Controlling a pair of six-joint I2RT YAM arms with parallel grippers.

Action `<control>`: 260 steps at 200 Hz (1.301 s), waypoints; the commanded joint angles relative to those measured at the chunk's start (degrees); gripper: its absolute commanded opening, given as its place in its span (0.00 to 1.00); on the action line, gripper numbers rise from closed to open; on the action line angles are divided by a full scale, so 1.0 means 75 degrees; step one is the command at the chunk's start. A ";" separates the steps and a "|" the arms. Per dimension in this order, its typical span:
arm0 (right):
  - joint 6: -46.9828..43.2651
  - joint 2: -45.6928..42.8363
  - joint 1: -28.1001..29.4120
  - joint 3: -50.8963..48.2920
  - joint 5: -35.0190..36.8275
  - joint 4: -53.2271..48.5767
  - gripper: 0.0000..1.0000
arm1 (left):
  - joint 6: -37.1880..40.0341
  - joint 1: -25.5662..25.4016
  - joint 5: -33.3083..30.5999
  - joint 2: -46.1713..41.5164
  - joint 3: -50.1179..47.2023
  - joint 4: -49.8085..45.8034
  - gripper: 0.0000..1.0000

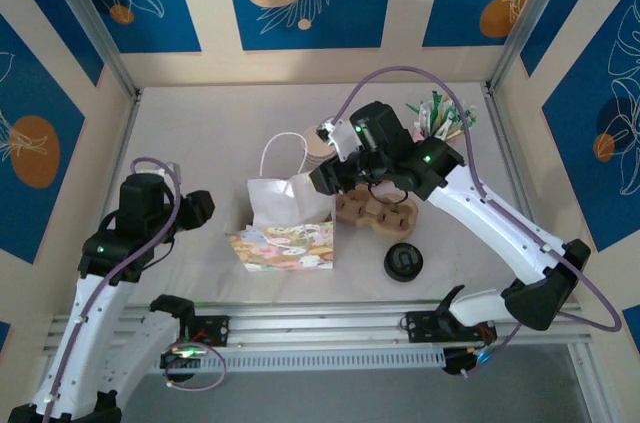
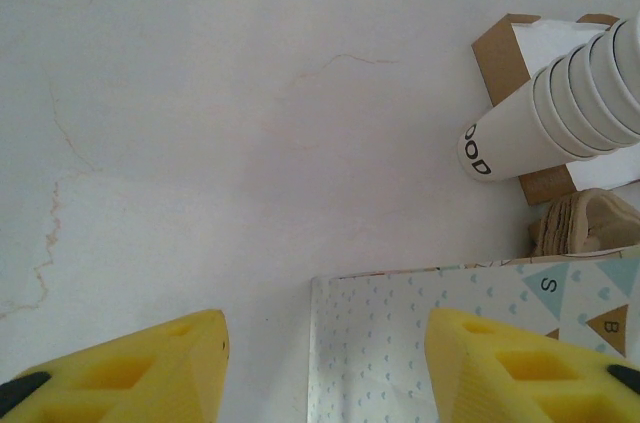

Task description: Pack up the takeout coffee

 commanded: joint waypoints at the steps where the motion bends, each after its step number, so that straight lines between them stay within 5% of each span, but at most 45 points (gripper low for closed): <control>1: -0.0471 0.0048 0.0244 0.0195 0.0091 -0.0306 0.38 | 0.0067 -0.0049 -0.0074 -0.0005 0.0086 -0.0066 0.55; 41: -0.0682 0.0217 0.0631 0.0305 0.0452 -0.0420 0.23 | 0.0055 -0.0064 -0.0051 0.0006 0.0072 -0.0075 0.55; 198: -0.0725 0.1978 0.1840 0.1048 0.2137 -0.1050 0.21 | 0.0070 -0.0057 -0.0086 -0.0053 0.0054 -0.0121 0.55; 260: -0.0741 0.0749 0.1898 0.0879 0.1814 0.0208 0.30 | 0.0383 -0.0055 -0.0265 -0.0018 0.0276 -0.0052 0.62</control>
